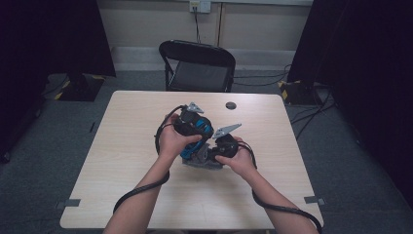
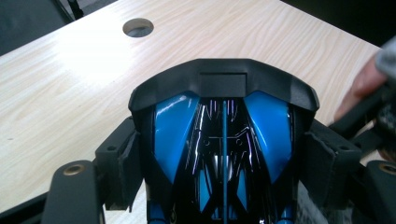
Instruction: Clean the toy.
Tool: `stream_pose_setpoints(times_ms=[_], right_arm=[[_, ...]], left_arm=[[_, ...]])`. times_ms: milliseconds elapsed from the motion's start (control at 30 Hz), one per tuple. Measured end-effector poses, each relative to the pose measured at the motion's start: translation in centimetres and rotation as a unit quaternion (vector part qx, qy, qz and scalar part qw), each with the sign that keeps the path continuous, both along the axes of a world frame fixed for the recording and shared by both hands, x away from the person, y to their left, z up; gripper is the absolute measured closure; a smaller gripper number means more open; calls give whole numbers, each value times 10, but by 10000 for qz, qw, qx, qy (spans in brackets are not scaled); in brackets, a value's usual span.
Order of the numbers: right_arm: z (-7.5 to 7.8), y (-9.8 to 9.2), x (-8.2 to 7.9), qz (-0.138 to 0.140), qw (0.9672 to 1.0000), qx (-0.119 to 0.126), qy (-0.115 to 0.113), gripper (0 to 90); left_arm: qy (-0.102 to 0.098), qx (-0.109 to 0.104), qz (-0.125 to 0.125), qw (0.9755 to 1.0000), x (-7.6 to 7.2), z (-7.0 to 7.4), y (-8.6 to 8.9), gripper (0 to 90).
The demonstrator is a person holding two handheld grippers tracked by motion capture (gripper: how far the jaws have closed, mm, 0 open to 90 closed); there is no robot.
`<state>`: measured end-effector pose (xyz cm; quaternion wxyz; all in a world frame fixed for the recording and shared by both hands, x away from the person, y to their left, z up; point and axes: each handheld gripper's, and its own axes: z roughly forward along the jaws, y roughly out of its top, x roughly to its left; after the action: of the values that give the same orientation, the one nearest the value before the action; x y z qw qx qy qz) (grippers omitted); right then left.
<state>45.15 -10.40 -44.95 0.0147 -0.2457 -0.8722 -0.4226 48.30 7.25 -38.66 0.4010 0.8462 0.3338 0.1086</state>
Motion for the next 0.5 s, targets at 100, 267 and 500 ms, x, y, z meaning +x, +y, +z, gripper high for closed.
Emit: stream_pose_setpoints(times_ms=[100, 267, 500], right_arm=[[-2, 2, -2, 42, 10000, 22, 52, 757], [-7, 8, -6, 193, 9997, -80, 96, 757], [-9, -5, -1, 53, 9995, -291, 68, 757]], left_arm=[[0, 5, 7, 10000, 1, 1, 1, 254], [6, -31, 66, 10000, 4, 3, 4, 254], [-83, -56, 76, 9999, 3, 14, 10, 254]])
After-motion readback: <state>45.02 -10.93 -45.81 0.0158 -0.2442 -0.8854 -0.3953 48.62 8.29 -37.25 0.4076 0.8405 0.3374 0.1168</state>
